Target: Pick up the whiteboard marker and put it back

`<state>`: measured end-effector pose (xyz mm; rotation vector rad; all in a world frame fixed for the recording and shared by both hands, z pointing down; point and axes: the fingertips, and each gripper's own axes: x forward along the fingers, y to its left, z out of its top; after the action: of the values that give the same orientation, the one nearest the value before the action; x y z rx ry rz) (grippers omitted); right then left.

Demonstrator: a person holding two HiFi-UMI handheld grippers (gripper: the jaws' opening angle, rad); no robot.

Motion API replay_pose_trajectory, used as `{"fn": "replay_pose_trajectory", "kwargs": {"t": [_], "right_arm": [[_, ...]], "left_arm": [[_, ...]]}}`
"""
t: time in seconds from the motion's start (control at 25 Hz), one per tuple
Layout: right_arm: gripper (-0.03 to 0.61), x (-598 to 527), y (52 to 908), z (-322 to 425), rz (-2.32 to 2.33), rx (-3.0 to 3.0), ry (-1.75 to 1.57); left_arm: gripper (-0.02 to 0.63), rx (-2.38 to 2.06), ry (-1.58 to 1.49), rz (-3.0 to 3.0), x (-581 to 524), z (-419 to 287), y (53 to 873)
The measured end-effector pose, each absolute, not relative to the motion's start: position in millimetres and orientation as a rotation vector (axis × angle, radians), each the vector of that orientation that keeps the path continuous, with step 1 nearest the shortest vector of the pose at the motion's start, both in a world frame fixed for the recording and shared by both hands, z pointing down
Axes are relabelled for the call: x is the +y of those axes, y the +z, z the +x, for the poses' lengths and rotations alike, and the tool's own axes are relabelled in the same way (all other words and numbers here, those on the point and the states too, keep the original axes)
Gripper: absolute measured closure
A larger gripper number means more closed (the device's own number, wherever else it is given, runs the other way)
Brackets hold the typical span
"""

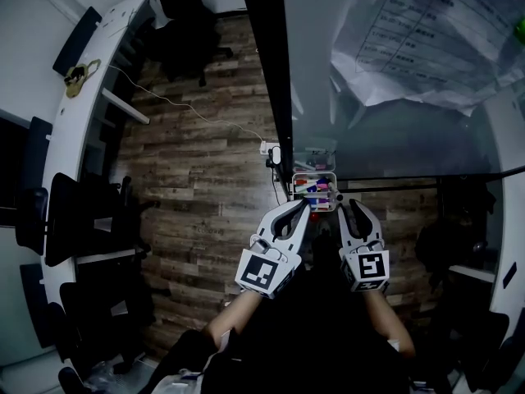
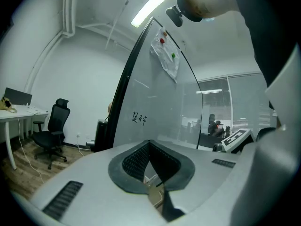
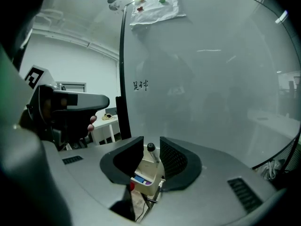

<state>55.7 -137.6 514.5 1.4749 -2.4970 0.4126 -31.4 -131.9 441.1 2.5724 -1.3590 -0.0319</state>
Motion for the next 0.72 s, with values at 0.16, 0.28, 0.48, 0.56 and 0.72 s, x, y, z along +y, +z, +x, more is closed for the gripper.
{"fn": "replay_pose_trajectory", "kwargs": {"t": [0.16, 0.28, 0.48, 0.56, 0.72], "right_arm": [[0.477, -143.7, 523.3, 55.9, 1.471, -2.48, 0.399], [0.477, -146.3, 525.4, 53.9, 1.46, -2.485, 0.385], [0.464, -147.2, 530.6, 46.3, 1.424, -2.468, 0.383], [0.458, -149.0, 531.9, 43.4, 1.415, -2.458, 0.367], [0.453, -152.7, 537.9, 40.4, 1.408, -2.442, 0.361]], "left_arm": [[0.606, -1.355, -0.028, 2.572, -137.5, -31.2, 442.1], [0.606, -1.355, 0.001, 2.569, -140.1, -31.5, 441.8], [0.606, -1.35, -0.022, 2.562, -141.6, -30.8, 444.2], [0.606, -1.353, -0.021, 2.558, -142.1, -31.5, 444.5], [0.606, -1.365, -0.013, 2.56, -145.4, -34.2, 441.6]]}}
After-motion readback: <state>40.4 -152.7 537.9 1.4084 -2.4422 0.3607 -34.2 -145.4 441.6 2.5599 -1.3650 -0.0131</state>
